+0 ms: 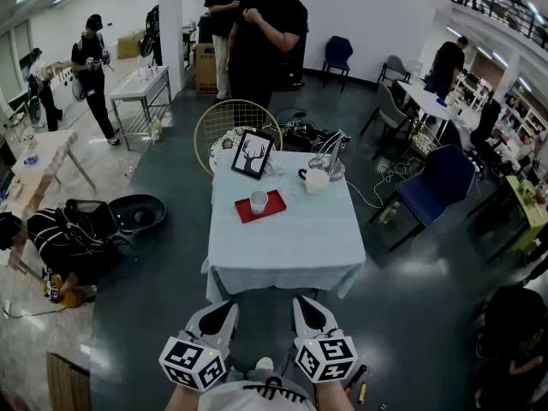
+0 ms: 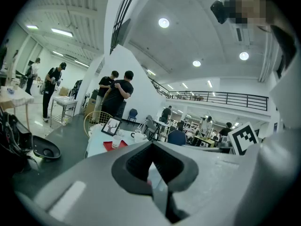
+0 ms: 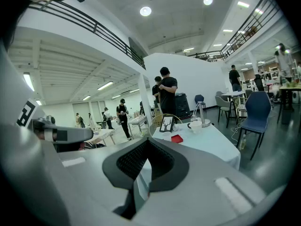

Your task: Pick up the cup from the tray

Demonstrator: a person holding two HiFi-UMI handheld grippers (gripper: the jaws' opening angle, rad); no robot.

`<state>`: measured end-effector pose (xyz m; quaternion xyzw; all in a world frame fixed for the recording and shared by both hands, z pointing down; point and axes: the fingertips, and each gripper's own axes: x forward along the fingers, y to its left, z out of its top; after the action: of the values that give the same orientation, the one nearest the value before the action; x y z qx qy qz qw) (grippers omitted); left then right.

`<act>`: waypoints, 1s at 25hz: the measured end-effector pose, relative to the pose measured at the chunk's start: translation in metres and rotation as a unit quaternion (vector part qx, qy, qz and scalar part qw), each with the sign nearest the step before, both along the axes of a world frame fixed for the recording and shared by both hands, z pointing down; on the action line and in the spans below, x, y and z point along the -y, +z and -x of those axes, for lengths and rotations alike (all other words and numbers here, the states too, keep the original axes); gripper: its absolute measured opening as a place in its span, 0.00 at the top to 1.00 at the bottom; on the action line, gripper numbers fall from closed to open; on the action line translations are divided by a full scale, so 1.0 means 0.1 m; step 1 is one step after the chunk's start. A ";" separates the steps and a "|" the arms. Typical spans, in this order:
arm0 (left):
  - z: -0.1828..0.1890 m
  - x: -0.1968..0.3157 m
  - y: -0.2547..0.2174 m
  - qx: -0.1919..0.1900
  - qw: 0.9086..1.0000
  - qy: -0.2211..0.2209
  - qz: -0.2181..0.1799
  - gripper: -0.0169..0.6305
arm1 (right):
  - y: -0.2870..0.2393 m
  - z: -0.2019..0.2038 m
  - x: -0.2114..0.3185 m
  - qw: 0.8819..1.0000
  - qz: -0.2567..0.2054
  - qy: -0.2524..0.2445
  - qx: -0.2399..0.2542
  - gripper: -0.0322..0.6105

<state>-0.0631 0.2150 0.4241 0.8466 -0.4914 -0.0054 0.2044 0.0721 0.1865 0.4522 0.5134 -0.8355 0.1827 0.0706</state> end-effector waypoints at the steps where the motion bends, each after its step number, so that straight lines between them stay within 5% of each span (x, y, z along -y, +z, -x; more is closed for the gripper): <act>1: -0.03 0.01 0.03 0.014 1.000 0.003 -0.001 0.97 | 0.02 -0.01 0.02 1.000 -0.001 0.000 -0.001 0.91; 18: -0.26 -0.05 0.05 0.084 0.996 0.027 -0.019 0.97 | 0.08 -0.13 0.04 1.000 0.005 0.003 0.002 0.91; 25: -0.33 -0.06 0.03 0.078 0.997 0.023 -0.012 0.97 | 0.12 -0.17 0.03 1.000 0.007 -0.008 -0.010 0.91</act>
<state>-0.0303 0.2213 0.4266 0.8582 -0.4858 0.0597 0.1547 0.0893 0.1835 0.4638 0.5086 -0.8373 0.1823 0.0841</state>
